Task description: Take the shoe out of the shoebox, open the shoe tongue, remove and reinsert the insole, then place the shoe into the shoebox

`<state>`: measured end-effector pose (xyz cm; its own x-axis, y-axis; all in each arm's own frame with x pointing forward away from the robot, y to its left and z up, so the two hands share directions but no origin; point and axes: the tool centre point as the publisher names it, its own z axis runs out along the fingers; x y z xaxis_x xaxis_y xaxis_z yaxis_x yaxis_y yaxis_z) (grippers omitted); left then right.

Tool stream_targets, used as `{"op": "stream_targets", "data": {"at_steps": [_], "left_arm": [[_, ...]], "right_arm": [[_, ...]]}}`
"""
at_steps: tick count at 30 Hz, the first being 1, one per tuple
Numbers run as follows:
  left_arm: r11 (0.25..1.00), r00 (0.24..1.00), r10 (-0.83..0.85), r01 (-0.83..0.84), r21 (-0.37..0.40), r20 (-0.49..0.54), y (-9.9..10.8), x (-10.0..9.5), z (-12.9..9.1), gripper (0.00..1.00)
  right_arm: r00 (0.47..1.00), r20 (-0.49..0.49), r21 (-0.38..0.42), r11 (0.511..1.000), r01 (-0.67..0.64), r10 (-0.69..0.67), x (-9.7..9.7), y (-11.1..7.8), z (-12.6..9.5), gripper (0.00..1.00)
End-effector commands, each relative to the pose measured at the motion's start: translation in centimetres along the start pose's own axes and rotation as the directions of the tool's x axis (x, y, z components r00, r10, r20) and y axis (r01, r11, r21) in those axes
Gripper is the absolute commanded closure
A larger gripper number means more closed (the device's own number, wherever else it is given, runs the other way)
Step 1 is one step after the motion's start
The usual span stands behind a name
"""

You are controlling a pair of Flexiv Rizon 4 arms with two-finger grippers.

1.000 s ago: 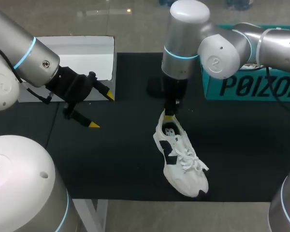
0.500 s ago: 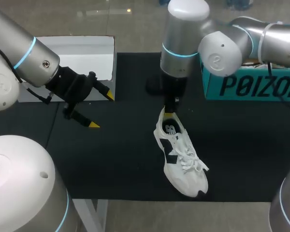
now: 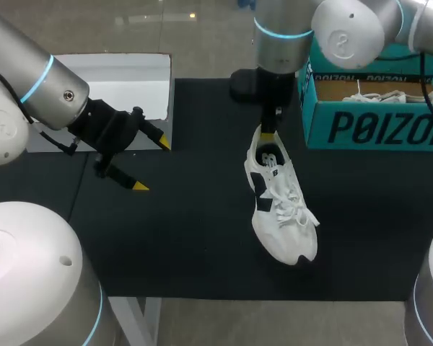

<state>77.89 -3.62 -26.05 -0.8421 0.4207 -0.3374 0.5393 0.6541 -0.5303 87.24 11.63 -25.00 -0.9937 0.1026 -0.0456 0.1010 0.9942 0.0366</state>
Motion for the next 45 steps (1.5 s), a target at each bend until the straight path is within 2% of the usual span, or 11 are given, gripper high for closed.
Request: {"op": "stream_targets", "data": {"at_steps": [1, 5, 8, 10, 33, 36, 37, 39, 45], "left_arm": [[1.0, 1.0, 0.0, 0.0, -0.003, -0.003, 0.0, -0.1, 0.1, 0.0], [1.0, 1.0, 0.0, 0.0, -0.003, -0.003, 0.0, -0.1, 0.1, 0.0], [1.0, 1.0, 0.0, 0.0, -0.003, -0.003, 0.0, -0.1, 0.1, 0.0], [1.0, 1.0, 0.0, 0.0, -0.003, -0.003, 0.0, -0.1, 0.1, 0.0], [1.0, 1.0, 0.0, 0.0, -0.003, -0.003, 0.0, -0.1, 0.1, 0.0], [1.0, 1.0, 0.0, 0.0, -0.003, -0.003, 0.0, -0.1, 0.1, 0.0], [1.0, 1.0, 0.0, 0.0, -0.003, -0.003, 0.0, -0.1, 0.1, 0.0], [1.0, 1.0, 0.0, 0.0, -0.003, -0.003, 0.0, -0.1, 0.1, 0.0], [1.0, 1.0, 0.0, 0.0, -0.003, -0.003, 0.0, -0.1, 0.1, 0.0]], "right_arm": [[1.0, -0.004, -0.005, 1.0, -0.004, 0.004, -0.7, -1.6, -6.1, 1.0], [1.0, 0.022, 0.011, 1.0, -0.02, 0.02, -1.3, -1.9, -9.0, 1.0], [1.0, 0.018, 0.015, 1.0, -0.017, 0.017, -1.6, -1.7, -10.2, 1.0], [0.999, 0.015, -0.009, 0.999, -0.043, 0.043, -1.7, -1.3, -10.4, 1.0], [0.999, 0.015, -0.009, 0.999, -0.043, 0.043, -1.7, -1.3, -10.4, 1.0], [0.998, 0.047, -0.03, 0.999, -0.044, 0.045, -3.7, -4.5, -12.2, 1.0], [0.998, 0.052, -0.01, 0.999, -0.047, 0.047, -4.4, -5.6, -12.5, 1.0], [0.997, 0.066, -0.035, 0.999, -0.029, 0.032, -5.8, -8.1, -13.1, 1.0], [0.994, 0.094, -0.029, 0.998, -0.061, 0.063, -10.2, -15.5, -13.5, 1.0]]}}
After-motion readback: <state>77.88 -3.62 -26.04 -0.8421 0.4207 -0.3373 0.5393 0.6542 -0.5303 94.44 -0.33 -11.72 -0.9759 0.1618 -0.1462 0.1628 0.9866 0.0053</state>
